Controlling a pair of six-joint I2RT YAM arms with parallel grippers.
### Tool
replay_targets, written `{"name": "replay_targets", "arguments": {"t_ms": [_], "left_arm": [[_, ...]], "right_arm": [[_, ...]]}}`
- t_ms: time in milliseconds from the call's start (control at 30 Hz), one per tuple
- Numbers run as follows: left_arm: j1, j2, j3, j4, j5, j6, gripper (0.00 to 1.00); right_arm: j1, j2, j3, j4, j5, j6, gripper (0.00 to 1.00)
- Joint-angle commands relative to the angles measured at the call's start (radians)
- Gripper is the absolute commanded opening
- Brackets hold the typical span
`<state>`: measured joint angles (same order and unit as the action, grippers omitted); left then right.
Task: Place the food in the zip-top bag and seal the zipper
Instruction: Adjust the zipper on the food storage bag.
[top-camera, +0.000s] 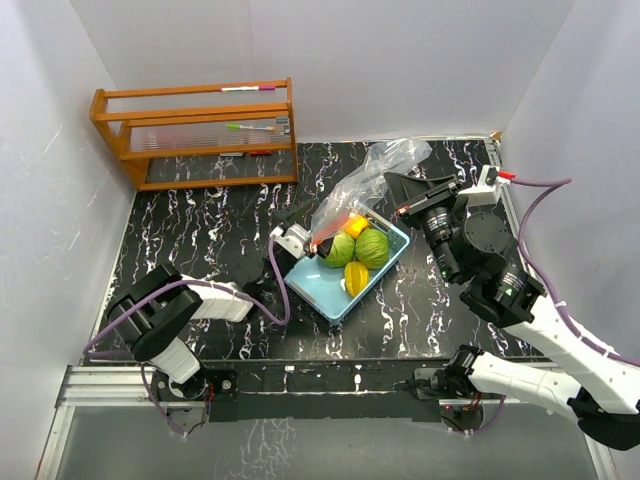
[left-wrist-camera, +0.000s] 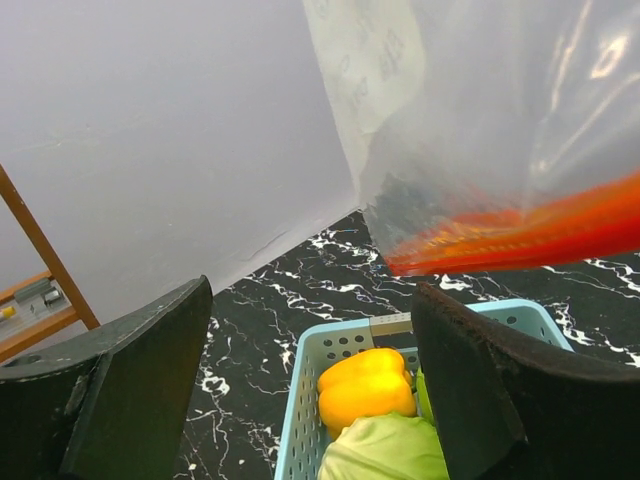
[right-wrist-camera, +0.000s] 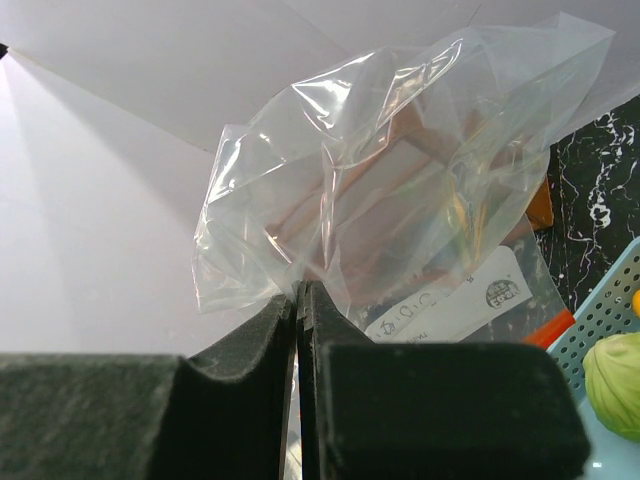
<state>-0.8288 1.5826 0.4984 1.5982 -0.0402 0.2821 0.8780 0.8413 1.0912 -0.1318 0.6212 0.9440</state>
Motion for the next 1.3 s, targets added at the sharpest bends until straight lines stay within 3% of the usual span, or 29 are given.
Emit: {"name": "replay_targets", "arguments": {"t_ms": [0,667,1267], "left_arm": [[-0.006,-0.016,0.042,0.193,-0.018,-0.037,0.78],[-0.006,-0.069,0.013,0.193,0.043,-0.168,0.74],[-0.006,-0.055,-0.032,0.194,0.021,-0.166,0.72]], "right_arm": [[0.004,-0.029,0.013,0.02,0.0,0.009,0.08],[0.004,-0.031,-0.022,0.07,0.032,-0.011,0.08],[0.004,-0.007,-0.014,0.13,0.04,-0.04,0.08]]}}
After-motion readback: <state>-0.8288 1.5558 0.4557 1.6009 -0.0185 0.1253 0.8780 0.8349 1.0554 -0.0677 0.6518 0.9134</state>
